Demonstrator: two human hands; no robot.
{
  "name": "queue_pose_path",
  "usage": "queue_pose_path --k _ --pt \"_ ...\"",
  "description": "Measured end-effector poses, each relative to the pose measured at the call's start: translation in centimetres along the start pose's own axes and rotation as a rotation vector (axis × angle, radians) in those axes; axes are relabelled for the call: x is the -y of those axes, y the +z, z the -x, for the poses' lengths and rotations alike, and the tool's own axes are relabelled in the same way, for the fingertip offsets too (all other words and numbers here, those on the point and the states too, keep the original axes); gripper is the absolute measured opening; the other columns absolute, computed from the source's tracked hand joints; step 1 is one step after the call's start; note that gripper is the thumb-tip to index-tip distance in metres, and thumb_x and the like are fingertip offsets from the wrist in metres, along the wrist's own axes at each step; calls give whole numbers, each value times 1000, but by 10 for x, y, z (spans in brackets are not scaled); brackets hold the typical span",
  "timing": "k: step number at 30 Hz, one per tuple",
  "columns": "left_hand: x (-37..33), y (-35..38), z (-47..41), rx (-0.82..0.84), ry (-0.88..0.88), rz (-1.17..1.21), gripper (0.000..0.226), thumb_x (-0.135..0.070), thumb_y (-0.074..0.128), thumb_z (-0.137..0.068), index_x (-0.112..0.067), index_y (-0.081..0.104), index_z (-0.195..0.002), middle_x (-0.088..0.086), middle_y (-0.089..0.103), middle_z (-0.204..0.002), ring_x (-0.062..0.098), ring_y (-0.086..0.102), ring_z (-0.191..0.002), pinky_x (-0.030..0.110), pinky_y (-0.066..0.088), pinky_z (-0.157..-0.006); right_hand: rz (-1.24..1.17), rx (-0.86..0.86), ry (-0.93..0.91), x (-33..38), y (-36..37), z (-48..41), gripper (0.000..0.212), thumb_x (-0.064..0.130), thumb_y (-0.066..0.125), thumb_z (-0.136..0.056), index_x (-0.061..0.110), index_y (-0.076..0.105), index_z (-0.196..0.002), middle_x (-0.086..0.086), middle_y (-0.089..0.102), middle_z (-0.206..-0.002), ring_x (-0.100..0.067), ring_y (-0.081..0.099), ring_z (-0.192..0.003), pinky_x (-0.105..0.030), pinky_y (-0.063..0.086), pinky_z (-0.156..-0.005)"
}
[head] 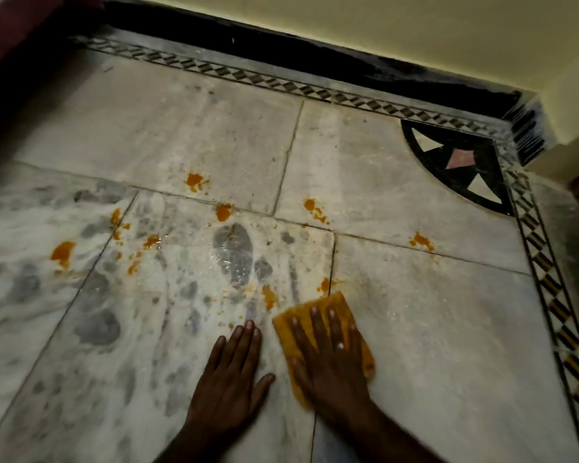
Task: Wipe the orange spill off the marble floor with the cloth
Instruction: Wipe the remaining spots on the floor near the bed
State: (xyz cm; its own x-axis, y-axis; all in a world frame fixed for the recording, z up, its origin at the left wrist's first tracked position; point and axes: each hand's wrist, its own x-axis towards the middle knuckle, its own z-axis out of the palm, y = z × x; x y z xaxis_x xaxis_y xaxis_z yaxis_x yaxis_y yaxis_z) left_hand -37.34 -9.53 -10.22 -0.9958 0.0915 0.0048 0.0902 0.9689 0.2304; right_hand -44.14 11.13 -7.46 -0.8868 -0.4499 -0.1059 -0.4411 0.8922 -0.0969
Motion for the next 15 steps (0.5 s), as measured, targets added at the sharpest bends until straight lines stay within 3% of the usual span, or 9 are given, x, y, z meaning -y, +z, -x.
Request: queue_pose_path --k 2,6,9,12,15 --pt "6 0 5 14 -21 -9 75 -59 33 -100 -8 31 -155 9 24 -165 23 24 -152 44 20 -121 -2 23 23 -14 -6 -45 64 53 29 -101 34 11 -159 -6 9 -168 -35 9 -154 -65 17 -116" --pt "19 -2 11 49 -65 -24 77 -61 28 -100 -9 27 -156 8 21 -166 22 22 -153 43 16 -122 12 103 286 -65 -10 -77 65 63 8 -97 43 -12 -156 1 -11 -168 -28 -6 -155 -62 3 -120" --pt "24 -5 12 55 -98 -21 77 -61 28 -100 -8 27 -156 8 22 -166 22 22 -153 42 13 -123 0 74 397 -81 -13 -34 71 62 5 -98 27 12 -160 -8 9 -168 -34 9 -154 -64 17 -118" --pt "26 -8 13 62 -103 -16 76 -60 27 -101 -9 26 -157 8 22 -166 21 21 -153 43 15 -122 20 41 411 -44 -4 30 64 51 20 -101 20 26 -158 -15 23 -164 -39 23 -150 -64 27 -114" --pt "31 -8 15 51 -113 -7 74 -58 27 -101 -9 25 -157 8 22 -166 21 19 -153 44 17 -122 58 -8 230 20 6 60 59 47 24 -101 21 43 -151 -20 38 -156 -45 40 -141 -65 34 -106"
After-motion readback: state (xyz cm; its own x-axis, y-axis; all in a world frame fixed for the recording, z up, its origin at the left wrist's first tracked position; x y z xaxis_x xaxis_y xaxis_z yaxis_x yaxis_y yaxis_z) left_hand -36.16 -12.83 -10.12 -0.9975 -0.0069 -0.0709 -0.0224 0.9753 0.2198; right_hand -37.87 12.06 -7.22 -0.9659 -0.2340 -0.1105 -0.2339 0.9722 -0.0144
